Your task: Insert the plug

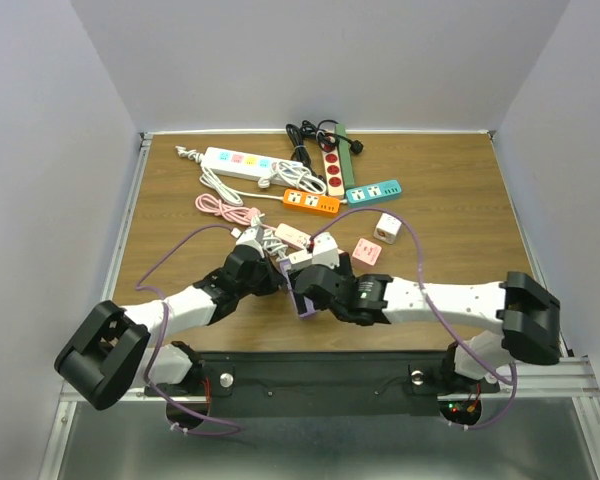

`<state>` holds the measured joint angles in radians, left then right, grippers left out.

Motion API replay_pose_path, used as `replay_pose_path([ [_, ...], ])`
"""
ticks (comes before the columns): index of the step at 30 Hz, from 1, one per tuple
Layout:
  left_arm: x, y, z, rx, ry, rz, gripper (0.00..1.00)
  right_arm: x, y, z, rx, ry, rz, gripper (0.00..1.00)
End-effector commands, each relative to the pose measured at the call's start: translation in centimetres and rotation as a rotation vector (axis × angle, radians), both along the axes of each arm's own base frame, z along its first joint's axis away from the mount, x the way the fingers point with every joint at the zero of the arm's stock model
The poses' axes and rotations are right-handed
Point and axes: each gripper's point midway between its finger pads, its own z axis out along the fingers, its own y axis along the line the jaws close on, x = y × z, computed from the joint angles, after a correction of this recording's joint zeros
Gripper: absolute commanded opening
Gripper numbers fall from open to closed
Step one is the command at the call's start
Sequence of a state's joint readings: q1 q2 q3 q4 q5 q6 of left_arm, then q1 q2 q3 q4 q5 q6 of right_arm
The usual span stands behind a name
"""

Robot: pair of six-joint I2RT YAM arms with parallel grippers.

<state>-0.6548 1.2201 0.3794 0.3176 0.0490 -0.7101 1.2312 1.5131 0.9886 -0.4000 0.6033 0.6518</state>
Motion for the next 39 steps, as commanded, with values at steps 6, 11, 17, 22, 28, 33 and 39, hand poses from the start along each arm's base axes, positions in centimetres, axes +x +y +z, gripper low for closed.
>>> replay_pose_path([
  [6, -1.7, 3.3, -0.6, 0.137, 0.055, 0.054, 0.20, 4.5, -5.8, 4.5, 0.058, -0.094, -0.164, 0.99],
  [11, -0.9, 3.1, 2.4, 0.103, -0.005, 0.075, 0.42, 4.9, -7.4, 2.5, 0.040, -0.060, -0.183, 1.00],
  [17, -0.3, 3.8, 4.5, 0.124, -0.045, 0.104, 0.49, 5.2, -5.6, -0.4, 0.056, -0.019, -0.145, 1.00],
  [22, 0.9, 4.5, 8.3, 0.128, -0.131, 0.143, 0.52, 5.5, -4.3, -2.4, 0.055, -0.003, -0.112, 0.99],
  [28, 2.5, 5.4, 12.8, 0.123, -0.222, 0.185, 0.55, 5.6, -2.8, -4.5, 0.035, 0.023, -0.064, 0.98],
  [33, 3.2, 6.2, 14.1, 0.136, -0.252, 0.201, 0.55, 5.3, -1.2, -5.2, 0.033, 0.030, -0.026, 0.97],
  [39, 3.3, 7.1, 14.1, 0.136, -0.256, 0.216, 0.55, 4.1, 1.5, -5.6, 0.048, 0.040, 0.038, 0.96],
])
